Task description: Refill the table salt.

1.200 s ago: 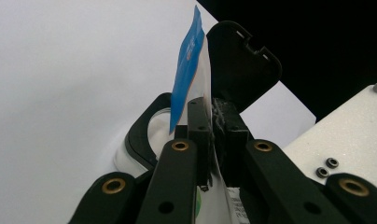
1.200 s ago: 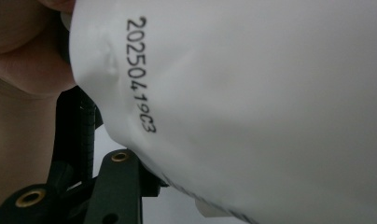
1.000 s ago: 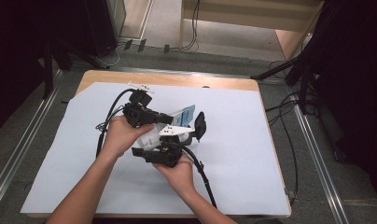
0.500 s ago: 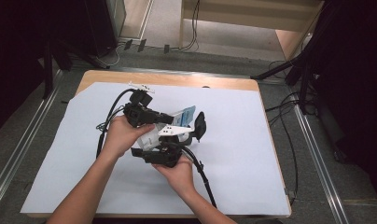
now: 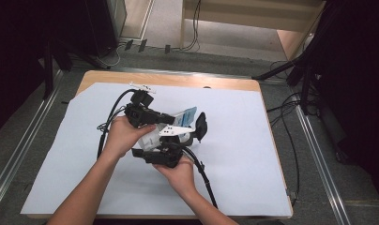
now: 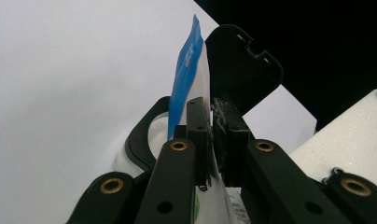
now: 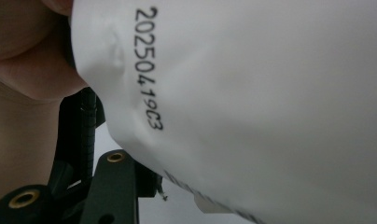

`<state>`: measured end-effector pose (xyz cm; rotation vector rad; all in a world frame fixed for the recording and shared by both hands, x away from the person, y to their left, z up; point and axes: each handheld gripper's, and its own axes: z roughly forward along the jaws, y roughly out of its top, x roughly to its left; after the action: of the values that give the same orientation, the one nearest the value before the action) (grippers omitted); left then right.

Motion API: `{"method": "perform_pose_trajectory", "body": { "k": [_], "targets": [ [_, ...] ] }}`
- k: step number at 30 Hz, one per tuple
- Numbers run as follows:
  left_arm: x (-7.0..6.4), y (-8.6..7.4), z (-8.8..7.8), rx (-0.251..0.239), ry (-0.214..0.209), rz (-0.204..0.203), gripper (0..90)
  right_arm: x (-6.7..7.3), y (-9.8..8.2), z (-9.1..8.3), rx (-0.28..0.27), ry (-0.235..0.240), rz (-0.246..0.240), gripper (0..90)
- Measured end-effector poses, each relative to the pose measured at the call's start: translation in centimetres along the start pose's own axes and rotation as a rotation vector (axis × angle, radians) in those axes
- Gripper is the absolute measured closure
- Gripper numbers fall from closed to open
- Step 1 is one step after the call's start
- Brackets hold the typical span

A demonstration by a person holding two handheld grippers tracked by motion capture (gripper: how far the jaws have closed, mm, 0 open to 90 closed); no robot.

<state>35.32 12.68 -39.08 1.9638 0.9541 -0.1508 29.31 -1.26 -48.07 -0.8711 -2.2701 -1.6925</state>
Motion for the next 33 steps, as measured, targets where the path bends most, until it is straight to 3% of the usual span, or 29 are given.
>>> {"method": "perform_pose_trajectory", "body": {
  "k": [30,33],
  "targets": [
    [0.1,-0.02,0.72,0.015,0.002,0.002,86.0,-0.5,-0.33,-0.12,0.009,-0.013,0.0,53.2],
    [0.1,-0.01,0.89,0.012,-0.007,0.0,86.0,-0.58,-0.37,-0.15,0.007,-0.021,0.002,56.2]
  ]
}}
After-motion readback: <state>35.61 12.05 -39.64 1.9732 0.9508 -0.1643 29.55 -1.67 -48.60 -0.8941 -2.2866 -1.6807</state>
